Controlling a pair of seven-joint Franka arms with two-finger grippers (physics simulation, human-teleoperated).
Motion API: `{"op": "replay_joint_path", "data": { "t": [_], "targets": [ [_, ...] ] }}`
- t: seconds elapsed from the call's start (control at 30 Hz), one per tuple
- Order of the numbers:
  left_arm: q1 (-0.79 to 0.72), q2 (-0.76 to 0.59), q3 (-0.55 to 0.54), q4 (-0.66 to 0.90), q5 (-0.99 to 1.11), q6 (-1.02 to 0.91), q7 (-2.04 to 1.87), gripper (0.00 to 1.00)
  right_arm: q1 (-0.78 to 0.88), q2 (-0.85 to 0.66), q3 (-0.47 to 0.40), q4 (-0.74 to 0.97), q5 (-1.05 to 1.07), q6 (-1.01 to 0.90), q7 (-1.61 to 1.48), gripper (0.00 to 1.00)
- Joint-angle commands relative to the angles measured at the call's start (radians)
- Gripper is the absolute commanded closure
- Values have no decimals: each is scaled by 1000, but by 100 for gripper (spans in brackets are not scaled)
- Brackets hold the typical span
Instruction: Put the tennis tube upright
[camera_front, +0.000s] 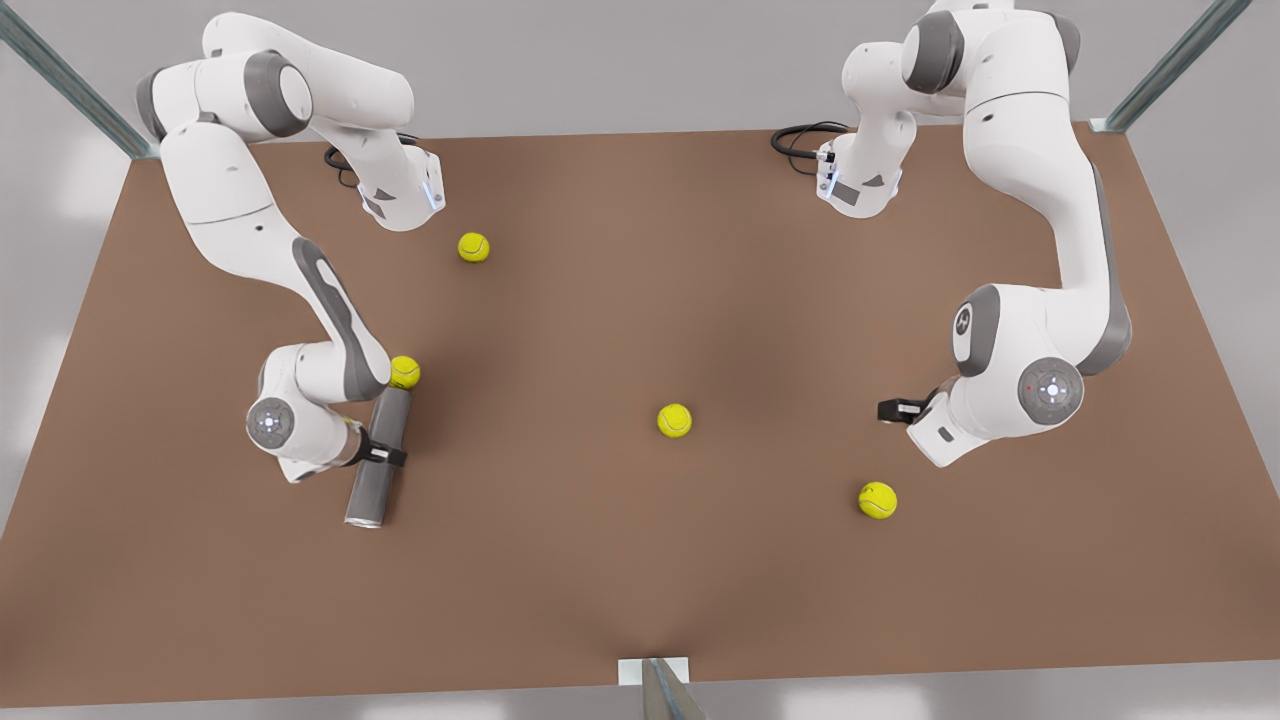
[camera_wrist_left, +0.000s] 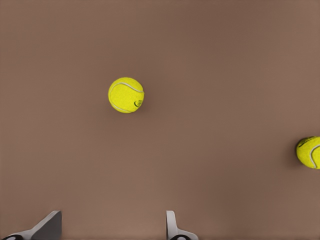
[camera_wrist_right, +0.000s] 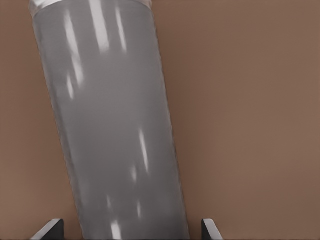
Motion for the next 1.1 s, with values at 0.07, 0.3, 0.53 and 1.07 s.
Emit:
{"op": "replay_joint_path", "data": {
  "t": [0.07, 0.3, 0.53, 1.07],
  "targets": [
    [3, 0, 0, 0, 1, 0, 0, 1, -2, 3, 0, 0, -12, 0, -2, 11],
    [-2, 0, -3, -3, -2, -2, -1, 1, 3, 5, 0, 0, -12, 6, -3, 23],
    [-3, -2, -3, 0, -2, 0, -3, 1, 3, 0, 0, 0, -12, 3, -3, 23],
    [-3, -17, -5, 3, -2, -15, -29, 1, -3, -61, 8, -17, -14, -40, -6, 22]
  ]
}}
